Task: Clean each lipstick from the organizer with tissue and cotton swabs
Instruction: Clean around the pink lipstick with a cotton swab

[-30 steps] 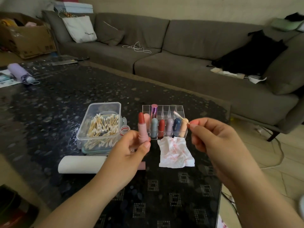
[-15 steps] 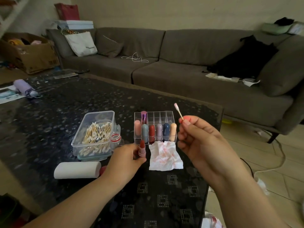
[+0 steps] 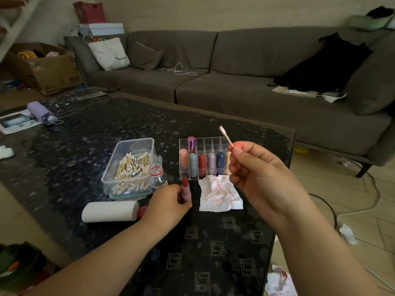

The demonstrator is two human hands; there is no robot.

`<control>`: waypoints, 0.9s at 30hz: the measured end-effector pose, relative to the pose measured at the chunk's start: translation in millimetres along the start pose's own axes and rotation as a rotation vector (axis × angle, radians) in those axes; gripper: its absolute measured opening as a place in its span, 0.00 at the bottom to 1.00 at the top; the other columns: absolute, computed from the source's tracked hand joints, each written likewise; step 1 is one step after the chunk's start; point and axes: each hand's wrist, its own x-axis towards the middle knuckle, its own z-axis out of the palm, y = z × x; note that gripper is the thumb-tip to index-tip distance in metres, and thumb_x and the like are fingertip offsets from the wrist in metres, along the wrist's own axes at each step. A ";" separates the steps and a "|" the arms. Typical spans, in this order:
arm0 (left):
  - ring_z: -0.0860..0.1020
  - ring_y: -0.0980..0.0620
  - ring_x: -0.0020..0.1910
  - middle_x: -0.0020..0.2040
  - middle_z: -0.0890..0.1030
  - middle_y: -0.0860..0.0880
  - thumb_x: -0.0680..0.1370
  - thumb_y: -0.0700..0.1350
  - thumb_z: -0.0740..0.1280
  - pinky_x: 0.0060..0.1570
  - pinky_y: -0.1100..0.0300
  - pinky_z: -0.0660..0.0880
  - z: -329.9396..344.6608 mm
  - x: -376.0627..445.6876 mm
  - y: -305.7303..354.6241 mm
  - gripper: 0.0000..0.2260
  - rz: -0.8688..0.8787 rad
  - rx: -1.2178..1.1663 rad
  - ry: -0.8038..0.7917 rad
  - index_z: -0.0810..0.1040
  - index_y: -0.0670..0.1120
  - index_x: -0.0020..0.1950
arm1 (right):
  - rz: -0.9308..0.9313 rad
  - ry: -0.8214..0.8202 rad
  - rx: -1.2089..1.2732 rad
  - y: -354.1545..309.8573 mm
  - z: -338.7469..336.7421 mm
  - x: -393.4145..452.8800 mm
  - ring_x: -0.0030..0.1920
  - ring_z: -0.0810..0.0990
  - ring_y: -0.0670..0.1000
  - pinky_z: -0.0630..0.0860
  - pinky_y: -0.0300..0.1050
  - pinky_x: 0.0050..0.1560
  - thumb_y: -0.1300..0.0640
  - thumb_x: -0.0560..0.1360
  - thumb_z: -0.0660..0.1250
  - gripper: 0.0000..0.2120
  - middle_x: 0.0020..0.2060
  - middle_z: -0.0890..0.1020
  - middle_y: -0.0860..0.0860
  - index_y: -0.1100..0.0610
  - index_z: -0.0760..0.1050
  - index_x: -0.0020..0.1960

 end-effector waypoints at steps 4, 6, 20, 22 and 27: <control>0.80 0.55 0.40 0.39 0.82 0.52 0.73 0.44 0.71 0.47 0.57 0.77 -0.6 -1.3 -0.1 0.05 -0.008 -0.014 -0.005 0.76 0.51 0.41 | 0.008 -0.001 -0.015 0.4 1.8 -1.0 0.33 0.73 0.44 0.69 0.41 0.40 0.61 0.78 0.61 0.14 0.29 0.77 0.47 0.52 0.80 0.38; 0.79 0.58 0.43 0.43 0.82 0.55 0.73 0.45 0.71 0.45 0.62 0.76 -2.8 -3.5 -0.9 0.05 -0.008 -0.028 0.018 0.77 0.52 0.45 | 0.012 -0.005 -0.011 1.0 2.6 -1.1 0.33 0.73 0.44 0.69 0.40 0.40 0.61 0.78 0.61 0.13 0.29 0.77 0.46 0.53 0.79 0.38; 0.69 0.60 0.60 0.58 0.73 0.59 0.79 0.46 0.62 0.55 0.67 0.60 -13.4 -29.6 -28.6 0.13 0.212 0.260 0.026 0.72 0.55 0.63 | 0.036 -0.021 -0.122 15.5 8.6 0.9 0.35 0.72 0.45 0.69 0.43 0.42 0.60 0.78 0.62 0.14 0.31 0.75 0.48 0.51 0.80 0.37; 0.73 0.63 0.55 0.53 0.74 0.62 0.79 0.46 0.64 0.55 0.68 0.67 -24.5 -32.5 -21.8 0.11 0.192 0.054 0.065 0.73 0.58 0.59 | 0.024 -0.034 -0.176 17.5 7.5 2.8 0.34 0.72 0.45 0.69 0.43 0.41 0.60 0.78 0.62 0.14 0.31 0.76 0.48 0.50 0.80 0.36; 0.81 0.56 0.41 0.39 0.81 0.52 0.73 0.45 0.63 0.47 0.58 0.78 -59.7 -38.9 5.9 0.12 0.077 -1.126 -0.049 0.84 0.55 0.50 | -0.081 -0.021 -0.486 14.9 8.4 1.5 0.35 0.75 0.43 0.72 0.37 0.40 0.57 0.76 0.65 0.09 0.33 0.79 0.46 0.49 0.80 0.39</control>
